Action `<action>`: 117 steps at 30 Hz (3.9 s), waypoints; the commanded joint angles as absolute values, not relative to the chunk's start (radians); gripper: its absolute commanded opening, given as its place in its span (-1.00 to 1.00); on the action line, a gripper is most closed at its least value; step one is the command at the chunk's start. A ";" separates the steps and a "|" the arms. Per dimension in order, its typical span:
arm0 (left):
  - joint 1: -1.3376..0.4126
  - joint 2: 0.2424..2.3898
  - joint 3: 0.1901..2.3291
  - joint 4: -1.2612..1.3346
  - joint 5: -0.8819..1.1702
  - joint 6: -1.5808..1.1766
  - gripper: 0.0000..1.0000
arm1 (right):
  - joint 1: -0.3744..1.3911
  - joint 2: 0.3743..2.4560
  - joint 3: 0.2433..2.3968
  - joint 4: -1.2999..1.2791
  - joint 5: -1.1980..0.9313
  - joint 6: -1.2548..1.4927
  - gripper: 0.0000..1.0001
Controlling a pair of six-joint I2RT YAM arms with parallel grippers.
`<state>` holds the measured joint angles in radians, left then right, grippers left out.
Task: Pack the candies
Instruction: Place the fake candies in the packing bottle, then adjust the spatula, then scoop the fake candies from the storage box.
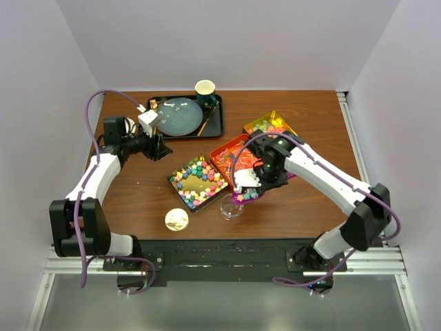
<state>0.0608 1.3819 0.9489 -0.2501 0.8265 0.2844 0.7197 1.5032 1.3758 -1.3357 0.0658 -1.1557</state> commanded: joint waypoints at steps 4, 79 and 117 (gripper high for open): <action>0.063 1.377 0.928 -0.170 0.807 0.241 0.11 | 0.776 1.606 1.506 -1.494 0.196 -1.147 -1.00; -0.002 1.217 0.934 -0.673 0.910 0.636 0.21 | 0.813 1.882 2.155 -1.483 -0.114 -0.995 -1.00; 0.209 1.336 0.658 -0.475 0.962 0.976 0.66 | 0.988 2.132 2.065 -1.577 0.488 -1.623 -1.00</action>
<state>0.2008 1.3766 0.6895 -0.4923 0.9070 0.9600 0.9771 2.1124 2.0640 -1.3361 0.3820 -1.5887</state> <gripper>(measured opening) 0.832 0.306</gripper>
